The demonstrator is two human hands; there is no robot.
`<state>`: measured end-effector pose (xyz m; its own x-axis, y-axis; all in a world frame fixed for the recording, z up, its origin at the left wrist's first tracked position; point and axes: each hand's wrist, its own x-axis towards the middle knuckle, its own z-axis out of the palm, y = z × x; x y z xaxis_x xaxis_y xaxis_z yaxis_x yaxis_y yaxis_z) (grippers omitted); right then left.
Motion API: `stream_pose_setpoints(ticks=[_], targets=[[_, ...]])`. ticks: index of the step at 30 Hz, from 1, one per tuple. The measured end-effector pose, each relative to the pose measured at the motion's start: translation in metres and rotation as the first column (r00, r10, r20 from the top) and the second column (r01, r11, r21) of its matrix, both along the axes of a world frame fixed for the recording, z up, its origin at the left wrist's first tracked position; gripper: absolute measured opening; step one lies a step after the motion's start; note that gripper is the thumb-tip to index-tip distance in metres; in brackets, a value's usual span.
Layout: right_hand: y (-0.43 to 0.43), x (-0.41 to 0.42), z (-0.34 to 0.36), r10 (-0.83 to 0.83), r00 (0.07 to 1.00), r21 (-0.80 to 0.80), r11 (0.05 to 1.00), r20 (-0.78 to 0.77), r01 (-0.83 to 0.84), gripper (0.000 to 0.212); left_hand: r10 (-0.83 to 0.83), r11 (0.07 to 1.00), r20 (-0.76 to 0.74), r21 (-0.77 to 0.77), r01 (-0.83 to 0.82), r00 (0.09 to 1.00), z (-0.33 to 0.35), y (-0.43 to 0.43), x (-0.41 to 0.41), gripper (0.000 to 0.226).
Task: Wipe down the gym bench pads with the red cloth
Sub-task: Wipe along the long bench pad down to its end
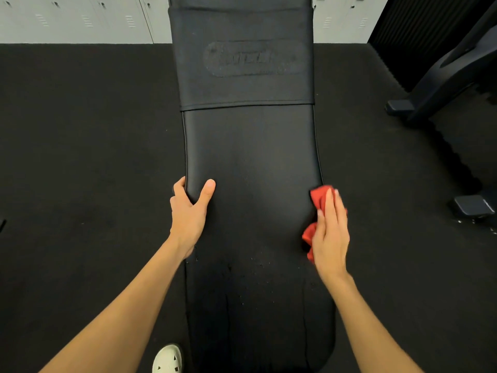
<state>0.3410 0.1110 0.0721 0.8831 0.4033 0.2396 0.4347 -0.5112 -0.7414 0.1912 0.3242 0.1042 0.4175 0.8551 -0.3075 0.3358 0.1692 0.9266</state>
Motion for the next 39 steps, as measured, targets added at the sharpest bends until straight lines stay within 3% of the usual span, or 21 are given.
stream_pose_setpoints(ticks=[5, 9, 12, 15, 18, 20, 22, 24, 25, 27, 31, 35, 39], targets=[[0.085, 0.046, 0.061, -0.074, 0.994, 0.064, 0.996, 0.08, 0.069, 0.046, -0.009, 1.0, 0.001, -0.004, 0.009, 1.0, 0.002, -0.001, 0.0, 0.084], [0.108, 0.009, 0.054, -0.195, 0.962, -0.026, 0.979, 0.192, 0.204, 0.047, -0.022, 0.999, 0.011, -0.025, 0.022, 1.0, 0.005, -0.001, -0.001, 0.083], [0.099, -0.059, 0.019, -0.026, 0.961, -0.11, 0.992, 0.276, 0.058, 0.058, -0.03, 0.999, 0.011, -0.039, 0.031, 0.999, 0.006, -0.001, -0.002, 0.084], [0.077, -0.107, -0.017, 0.289, 0.921, -0.254, 0.941, 0.259, -0.224, 0.09, -0.045, 0.998, 0.025, -0.044, 0.046, 0.999, 0.008, 0.0, -0.003, 0.088], [0.054, -0.095, -0.024, 0.569, 0.774, -0.319, 0.815, 0.277, -0.484, 0.095, -0.068, 0.996, 0.033, -0.048, 0.07, 0.997, 0.008, 0.001, -0.004, 0.082], [0.051, -0.071, -0.007, 0.632, 0.702, -0.313, 0.774, 0.329, -0.551, 0.089, -0.067, 0.992, 0.016, -0.107, 0.068, 0.998, 0.011, 0.003, -0.005, 0.075], [0.061, -0.046, 0.016, 0.488, 0.808, -0.139, 0.872, 0.331, -0.47, 0.071, -0.043, 0.971, 0.058, -0.234, 0.056, 0.997, 0.015, 0.006, -0.007, 0.067], [0.082, -0.015, 0.042, 0.211, 0.942, 0.101, 0.965, 0.26, -0.244, 0.049, -0.014, 0.918, 0.211, -0.384, 0.096, 0.977, 0.018, 0.009, -0.012, 0.059], [0.095, -0.001, 0.055, 0.109, 0.967, 0.161, 0.976, 0.23, -0.148, 0.045, -0.003, 0.897, 0.27, -0.426, 0.122, 0.963, 0.019, 0.01, -0.016, 0.055], [0.12, 0.022, 0.074, 0.008, 0.978, 0.149, 0.988, 0.208, -0.039, 0.045, -0.012, 0.883, 0.3, -0.444, 0.15, 0.954, 0.018, 0.01, -0.023, 0.051], [0.151, 0.004, 0.069, -0.077, 0.948, 0.007, 0.997, 0.31, 0.079, 0.043, -0.039, 0.868, 0.332, -0.456, 0.196, 0.943, 0.011, 0.014, -0.028, 0.05], [0.147, -0.045, 0.042, 0.168, 0.876, -0.123, 0.984, 0.452, -0.126, 0.043, -0.058, 0.86, 0.387, -0.45, 0.243, 0.92, 0.008, 0.015, -0.03, 0.057], [0.123, -0.082, 0.012, 0.494, 0.705, -0.299, 0.869, 0.508, -0.394, 0.052, -0.075, 0.857, 0.416, -0.437, 0.271, 0.906, 0.004, 0.017, -0.031, 0.062]])
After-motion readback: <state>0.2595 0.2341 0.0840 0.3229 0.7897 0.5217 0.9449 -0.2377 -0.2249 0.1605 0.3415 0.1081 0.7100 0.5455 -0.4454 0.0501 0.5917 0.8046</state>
